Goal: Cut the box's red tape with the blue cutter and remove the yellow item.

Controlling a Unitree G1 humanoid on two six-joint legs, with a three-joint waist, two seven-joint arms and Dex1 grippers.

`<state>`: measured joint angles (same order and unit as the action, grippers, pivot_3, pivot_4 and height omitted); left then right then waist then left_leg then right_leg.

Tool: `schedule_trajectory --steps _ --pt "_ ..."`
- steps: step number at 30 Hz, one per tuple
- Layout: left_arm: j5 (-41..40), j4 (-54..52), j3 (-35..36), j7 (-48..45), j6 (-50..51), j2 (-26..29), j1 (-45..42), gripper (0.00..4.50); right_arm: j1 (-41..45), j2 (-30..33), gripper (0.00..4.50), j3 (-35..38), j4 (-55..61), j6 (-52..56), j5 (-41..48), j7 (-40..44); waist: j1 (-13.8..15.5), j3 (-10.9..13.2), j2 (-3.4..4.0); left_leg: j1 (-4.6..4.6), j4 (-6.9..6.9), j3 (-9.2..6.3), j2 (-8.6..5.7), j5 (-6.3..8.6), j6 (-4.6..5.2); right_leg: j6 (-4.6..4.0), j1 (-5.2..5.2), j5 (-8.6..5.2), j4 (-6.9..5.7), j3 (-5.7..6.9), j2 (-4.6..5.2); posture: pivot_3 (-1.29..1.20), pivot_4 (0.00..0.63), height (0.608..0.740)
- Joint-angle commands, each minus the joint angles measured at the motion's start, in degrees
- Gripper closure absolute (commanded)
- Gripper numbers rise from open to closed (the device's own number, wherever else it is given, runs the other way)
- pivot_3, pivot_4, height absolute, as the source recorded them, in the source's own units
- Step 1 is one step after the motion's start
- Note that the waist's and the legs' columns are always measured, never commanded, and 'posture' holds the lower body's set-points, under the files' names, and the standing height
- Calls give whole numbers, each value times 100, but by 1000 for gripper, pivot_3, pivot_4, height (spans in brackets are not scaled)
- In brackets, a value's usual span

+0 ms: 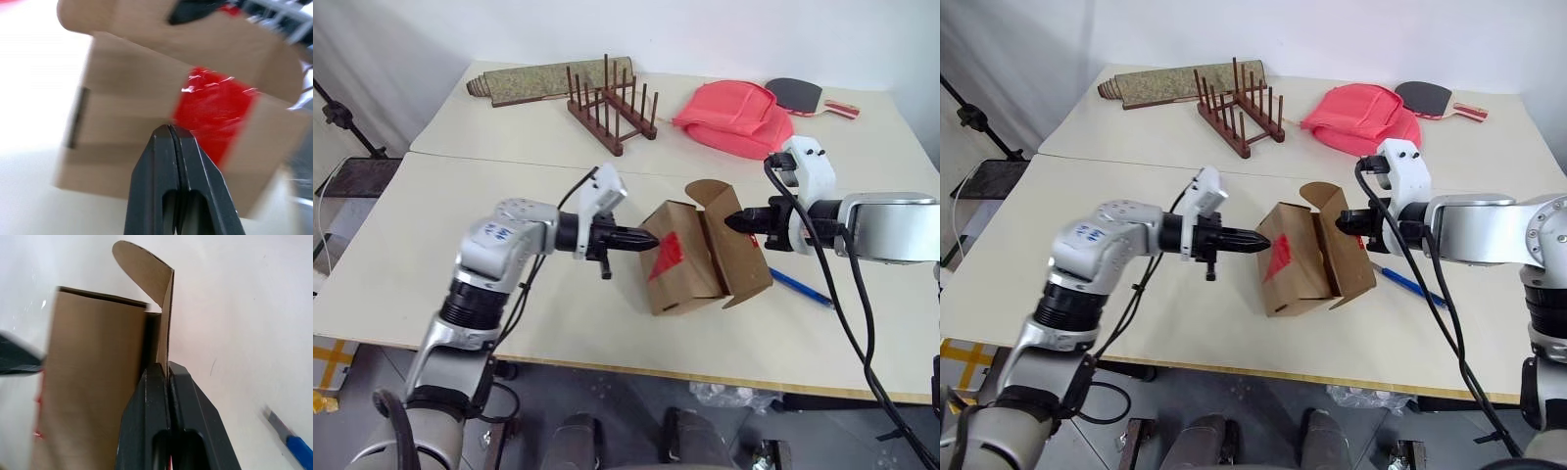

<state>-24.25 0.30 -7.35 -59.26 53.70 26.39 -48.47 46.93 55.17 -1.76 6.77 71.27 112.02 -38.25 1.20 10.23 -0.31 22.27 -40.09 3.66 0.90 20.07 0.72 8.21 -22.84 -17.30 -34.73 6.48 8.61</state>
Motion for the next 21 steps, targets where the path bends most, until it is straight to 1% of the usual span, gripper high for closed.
schedule_trajectory --steps 1,4,9,11,13,15,17,21 --pt "-642 -180 451 -39 468 -44 -410 4500 327 133 4483 94 179 -44 98 -223 25 4 -2 3 -1 0 -1 0 0 0 0 0 0 0 1 0 150 740" --pt "-818 -112 564 84 598 -162 -614 4500 360 213 4483 111 153 5 98 -201 48 6 -5 15 -9 -15 -5 0 1 4 1 2 10 4 2 0 150 740" --pt "-99 186 -231 128 -325 -207 -589 4500 -531 1498 4483 503 211 387 98 1173 119 6 -5 16 6 -19 -11 6 7 19 2 11 15 15 4 0 150 740" --pt "388 565 -645 128 -951 -204 -574 4500 -928 2016 4483 678 252 468 98 1762 121 6 -5 15 13 -11 -9 11 9 20 1 11 26 21 3 0 150 740" --pt "715 846 -944 11 -1471 -190 -572 4500 -1206 2383 4483 798 314 452 98 2214 123 6 -5 15 16 -1 -8 12 10 20 1 11 38 26 2 0 150 740" --pt "815 1086 -1016 -75 -1808 -300 -620 4500 -1451 2653 4483 923 381 391 98 2558 103 6 -5 15 15 12 -5 12 10 20 1 11 52 25 -2 0 150 740" --pt "785 1299 -938 -53 -1982 -554 -790 4500 -1611 2767 4483 953 450 276 98 2702 101 7 -6 15 8 13 -2 12 10 15 1 14 51 24 -2 0 150 740" --pt "686 1389 -785 -127 -2055 -824 -1018 4500 -1554 2707 4483 759 568 29 98 2692 119 8 -8 20 -4 13 -2 8 16 15 4 31 58 21 -1 0 150 740"
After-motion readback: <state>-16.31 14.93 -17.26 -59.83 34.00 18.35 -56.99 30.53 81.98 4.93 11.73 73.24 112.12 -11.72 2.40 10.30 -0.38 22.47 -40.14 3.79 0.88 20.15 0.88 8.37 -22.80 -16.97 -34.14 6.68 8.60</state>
